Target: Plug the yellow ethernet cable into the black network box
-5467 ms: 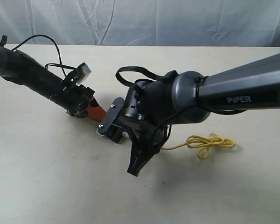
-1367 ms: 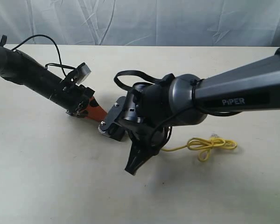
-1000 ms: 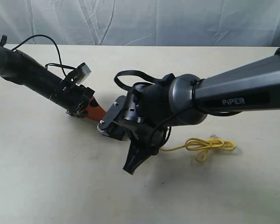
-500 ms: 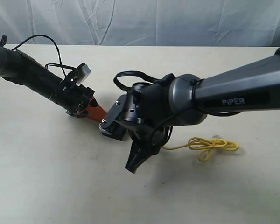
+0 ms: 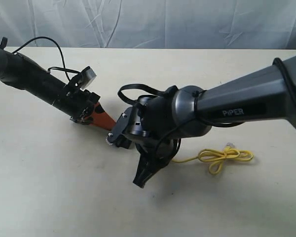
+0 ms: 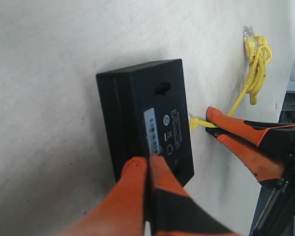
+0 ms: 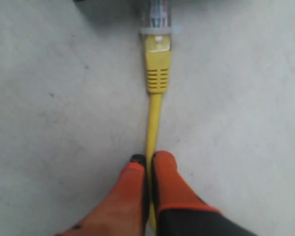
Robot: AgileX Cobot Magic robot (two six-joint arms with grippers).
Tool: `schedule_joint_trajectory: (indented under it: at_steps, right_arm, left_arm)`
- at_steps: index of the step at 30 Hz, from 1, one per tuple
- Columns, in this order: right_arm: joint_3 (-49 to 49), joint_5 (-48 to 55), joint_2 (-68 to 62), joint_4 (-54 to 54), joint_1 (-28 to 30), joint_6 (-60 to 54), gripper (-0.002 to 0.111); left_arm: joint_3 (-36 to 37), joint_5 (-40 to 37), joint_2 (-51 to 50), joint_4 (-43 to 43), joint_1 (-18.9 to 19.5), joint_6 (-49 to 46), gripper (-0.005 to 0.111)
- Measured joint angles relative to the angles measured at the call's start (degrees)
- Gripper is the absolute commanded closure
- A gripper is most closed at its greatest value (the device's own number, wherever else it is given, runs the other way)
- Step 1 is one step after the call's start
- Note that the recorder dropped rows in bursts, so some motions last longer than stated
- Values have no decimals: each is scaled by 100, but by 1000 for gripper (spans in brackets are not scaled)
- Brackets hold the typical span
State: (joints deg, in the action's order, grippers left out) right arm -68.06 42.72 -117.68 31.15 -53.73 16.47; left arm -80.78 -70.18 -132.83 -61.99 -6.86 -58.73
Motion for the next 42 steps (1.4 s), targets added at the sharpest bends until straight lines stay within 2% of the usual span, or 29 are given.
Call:
schedule_joint_trajectory:
  at_steps: [34, 42]
  right_arm:
    - [0, -105, 152, -21, 0, 132, 109]
    - [0, -171, 152, -113, 0, -144, 109]
  left_arm:
    - [0, 0, 0, 0, 0, 0, 107]
    - [0, -10, 0, 0, 0, 0, 107]
